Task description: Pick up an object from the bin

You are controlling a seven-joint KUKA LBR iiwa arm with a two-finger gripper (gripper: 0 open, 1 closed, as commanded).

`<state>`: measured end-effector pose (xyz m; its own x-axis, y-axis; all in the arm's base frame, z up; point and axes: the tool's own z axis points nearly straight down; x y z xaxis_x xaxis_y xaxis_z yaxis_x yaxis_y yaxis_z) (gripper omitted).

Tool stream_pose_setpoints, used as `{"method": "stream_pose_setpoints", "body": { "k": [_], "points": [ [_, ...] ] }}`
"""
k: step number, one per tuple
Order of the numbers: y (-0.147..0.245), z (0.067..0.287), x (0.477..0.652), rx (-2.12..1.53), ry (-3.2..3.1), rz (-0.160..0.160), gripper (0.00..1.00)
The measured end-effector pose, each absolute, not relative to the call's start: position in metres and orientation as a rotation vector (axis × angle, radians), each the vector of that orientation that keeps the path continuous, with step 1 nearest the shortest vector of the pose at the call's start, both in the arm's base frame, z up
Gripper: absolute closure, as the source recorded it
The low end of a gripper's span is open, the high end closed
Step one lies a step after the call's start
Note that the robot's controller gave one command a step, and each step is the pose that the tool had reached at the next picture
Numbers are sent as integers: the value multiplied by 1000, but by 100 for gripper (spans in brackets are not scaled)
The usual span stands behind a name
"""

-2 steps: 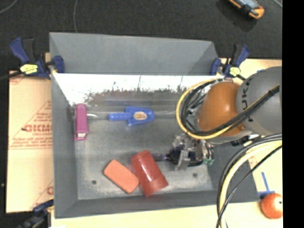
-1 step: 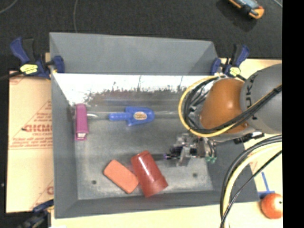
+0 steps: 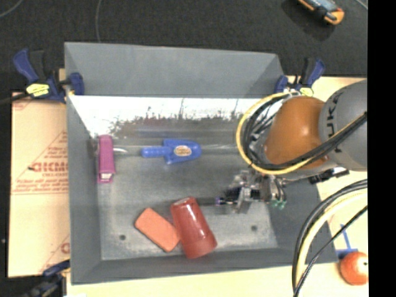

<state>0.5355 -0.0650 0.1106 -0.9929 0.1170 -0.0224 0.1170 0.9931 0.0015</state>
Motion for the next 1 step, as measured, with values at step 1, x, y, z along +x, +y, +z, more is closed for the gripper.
{"method": "stream_pose_setpoints", "body": {
  "k": [1],
  "points": [
    [-65,140,533,183,3123,2,100]
  ]
}}
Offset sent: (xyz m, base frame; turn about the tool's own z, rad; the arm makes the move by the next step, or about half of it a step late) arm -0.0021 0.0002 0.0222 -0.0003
